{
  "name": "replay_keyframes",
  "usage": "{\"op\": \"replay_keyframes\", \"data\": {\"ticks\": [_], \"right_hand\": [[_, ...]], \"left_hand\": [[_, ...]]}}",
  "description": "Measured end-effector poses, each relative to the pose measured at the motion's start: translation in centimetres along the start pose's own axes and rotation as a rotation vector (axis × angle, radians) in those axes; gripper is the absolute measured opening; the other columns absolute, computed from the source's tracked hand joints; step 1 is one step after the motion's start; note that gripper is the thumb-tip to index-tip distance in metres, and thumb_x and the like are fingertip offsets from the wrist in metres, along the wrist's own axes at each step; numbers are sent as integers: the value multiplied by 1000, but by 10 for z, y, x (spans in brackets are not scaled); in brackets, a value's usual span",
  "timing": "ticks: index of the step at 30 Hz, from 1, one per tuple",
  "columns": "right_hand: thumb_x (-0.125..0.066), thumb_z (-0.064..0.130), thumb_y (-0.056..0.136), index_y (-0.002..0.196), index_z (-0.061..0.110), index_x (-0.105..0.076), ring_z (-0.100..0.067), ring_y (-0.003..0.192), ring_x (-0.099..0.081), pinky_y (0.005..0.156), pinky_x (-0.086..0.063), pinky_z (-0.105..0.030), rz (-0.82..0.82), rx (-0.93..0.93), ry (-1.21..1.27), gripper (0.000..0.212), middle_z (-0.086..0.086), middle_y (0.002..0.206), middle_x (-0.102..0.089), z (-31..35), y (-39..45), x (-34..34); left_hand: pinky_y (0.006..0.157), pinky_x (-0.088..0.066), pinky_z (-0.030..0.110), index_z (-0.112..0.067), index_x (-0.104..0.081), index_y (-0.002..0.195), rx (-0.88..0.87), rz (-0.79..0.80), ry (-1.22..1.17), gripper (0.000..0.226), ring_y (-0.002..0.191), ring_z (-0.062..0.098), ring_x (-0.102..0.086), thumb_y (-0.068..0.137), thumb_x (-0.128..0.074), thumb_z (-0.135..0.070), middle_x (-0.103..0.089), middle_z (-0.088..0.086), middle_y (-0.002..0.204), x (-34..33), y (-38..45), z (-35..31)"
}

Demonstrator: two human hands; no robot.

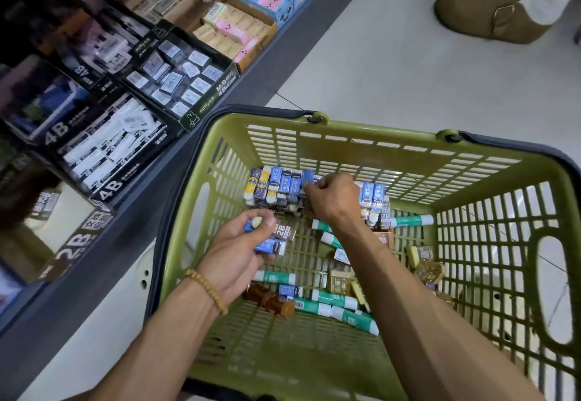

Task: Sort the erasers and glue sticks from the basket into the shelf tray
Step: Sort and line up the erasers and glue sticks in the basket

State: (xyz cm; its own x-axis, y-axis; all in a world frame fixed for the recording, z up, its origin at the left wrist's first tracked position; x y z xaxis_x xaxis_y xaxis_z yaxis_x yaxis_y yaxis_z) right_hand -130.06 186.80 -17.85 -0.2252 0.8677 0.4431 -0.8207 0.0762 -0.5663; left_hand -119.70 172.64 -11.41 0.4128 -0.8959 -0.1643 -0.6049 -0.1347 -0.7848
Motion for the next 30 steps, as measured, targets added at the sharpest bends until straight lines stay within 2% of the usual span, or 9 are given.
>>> {"op": "replay_keyframes", "data": {"ticks": [5,6,8,10,12,16,20,24,30], "right_hand": [[-70,35,88,57,13,-56,-22,57,-57,61,-48,-33,-94,110,-98,40,0,55,-58,3,-10,9],[-68,35,91,59,10,-59,-20,56,-54,61,-47,-34,-42,147,-24,41,0,56,-57,5,-19,13],[-65,34,94,71,2,-68,-16,55,-54,55,-46,-31,214,149,175,40,-1,61,-63,9,-39,15],[-69,27,93,82,6,-73,-12,56,-56,52,-47,-25,456,149,255,24,3,66,-67,11,-55,16],[-72,15,89,94,4,-75,-10,56,-56,53,-48,-23,522,174,267,12,1,70,-68,10,-60,19],[-72,3,88,95,-4,-72,-19,59,-53,53,-46,-26,384,109,339,10,-7,70,-66,4,-54,29],[-72,11,89,80,7,-71,-12,59,-58,59,-50,-27,79,22,276,11,-2,67,-66,-14,-44,49],[-73,17,89,69,18,-66,-19,69,-66,78,-59,-45,-121,-12,233,21,0,67,-67,-26,-30,48],[-72,29,86,57,19,-59,-25,69,-69,74,-58,-40,-289,-3,96,33,0,61,-66,-20,-16,31]], "left_hand": [[57,-51,25,-7,-61,94,-33,-58,27,15,86,16,-56,80,-67,-9,-59,6,106,-2,4,-4],[56,-51,25,-7,-60,92,-45,-69,35,10,84,15,-57,84,-65,-5,-60,6,105,-5,5,-6],[53,-52,23,-8,-59,89,-71,-75,55,7,79,14,-58,87,-63,-2,-61,7,101,-9,9,-8],[54,-54,23,-7,-60,88,-84,-67,74,8,77,14,-61,87,-63,0,-64,10,101,-14,11,-10],[56,-56,23,-7,-61,90,-92,-49,89,9,76,13,-64,86,-64,0,-66,12,102,-18,12,-11],[63,-59,22,-5,-63,96,-97,-17,94,23,68,12,-68,81,-63,13,-67,12,94,-22,9,-11],[74,-60,26,-1,-63,106,-47,-50,95,41,89,27,-72,71,-64,20,-67,16,107,-10,6,-12],[78,-60,30,1,-62,108,-42,-39,70,44,91,28,-72,73,-57,28,-62,18,113,-6,2,-14],[76,-59,30,2,-60,106,-62,-8,44,44,91,27,-72,64,-70,9,-68,22,108,-3,0,-14]]}}
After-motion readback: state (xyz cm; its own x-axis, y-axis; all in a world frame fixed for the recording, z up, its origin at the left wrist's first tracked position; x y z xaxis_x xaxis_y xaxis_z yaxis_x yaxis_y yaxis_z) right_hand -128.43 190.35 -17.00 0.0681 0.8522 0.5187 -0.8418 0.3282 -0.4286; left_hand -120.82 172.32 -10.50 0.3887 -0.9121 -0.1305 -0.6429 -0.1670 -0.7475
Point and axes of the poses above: each hand's wrist, its own y-axis towards the middle knuckle, its own x-axis out of the back of the hand, z = x × y, the point moved 4 cm from there along y, towards the middle knuckle
